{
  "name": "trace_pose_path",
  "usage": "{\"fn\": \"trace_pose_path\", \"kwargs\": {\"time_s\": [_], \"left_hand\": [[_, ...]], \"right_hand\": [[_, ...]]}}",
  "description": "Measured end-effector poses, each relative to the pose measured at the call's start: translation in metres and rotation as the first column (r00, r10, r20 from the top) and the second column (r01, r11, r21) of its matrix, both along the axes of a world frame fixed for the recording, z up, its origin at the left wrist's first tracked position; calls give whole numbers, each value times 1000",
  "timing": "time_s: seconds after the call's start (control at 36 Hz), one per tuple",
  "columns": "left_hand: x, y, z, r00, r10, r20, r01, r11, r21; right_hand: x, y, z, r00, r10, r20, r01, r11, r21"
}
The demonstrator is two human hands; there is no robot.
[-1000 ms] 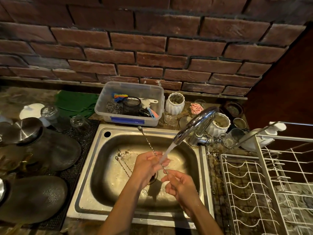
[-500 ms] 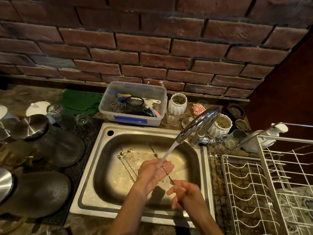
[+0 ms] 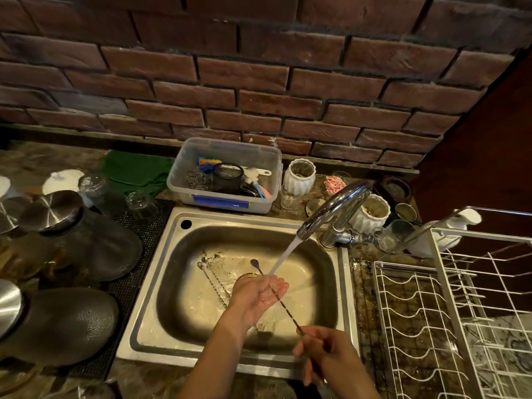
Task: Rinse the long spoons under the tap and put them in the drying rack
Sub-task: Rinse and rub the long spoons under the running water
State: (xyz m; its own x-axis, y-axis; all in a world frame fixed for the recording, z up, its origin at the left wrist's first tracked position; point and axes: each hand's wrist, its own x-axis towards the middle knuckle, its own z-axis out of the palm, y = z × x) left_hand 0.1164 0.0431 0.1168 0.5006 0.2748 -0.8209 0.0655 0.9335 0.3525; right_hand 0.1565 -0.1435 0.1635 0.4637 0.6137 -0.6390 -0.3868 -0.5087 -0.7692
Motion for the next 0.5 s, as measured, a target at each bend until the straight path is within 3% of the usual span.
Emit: {"fn": "trace_pose_path", "kwargs": {"time_s": [0.14,0.31,0.5], "left_hand": [[-4,7,-1,1000,4,-14,-4,999,47],[-6,4,-5,1000,-1,-17,2,999,40],[-8,0,-21,997,69,47,-70,997,12]], "right_hand": [[-6,-9,5,1000,-12,-9,12,1000,5],[-6,-20,0,994,91,64,-91,996,-18],[-7,-14,-13,993,69,95,-55,989,-139]]}}
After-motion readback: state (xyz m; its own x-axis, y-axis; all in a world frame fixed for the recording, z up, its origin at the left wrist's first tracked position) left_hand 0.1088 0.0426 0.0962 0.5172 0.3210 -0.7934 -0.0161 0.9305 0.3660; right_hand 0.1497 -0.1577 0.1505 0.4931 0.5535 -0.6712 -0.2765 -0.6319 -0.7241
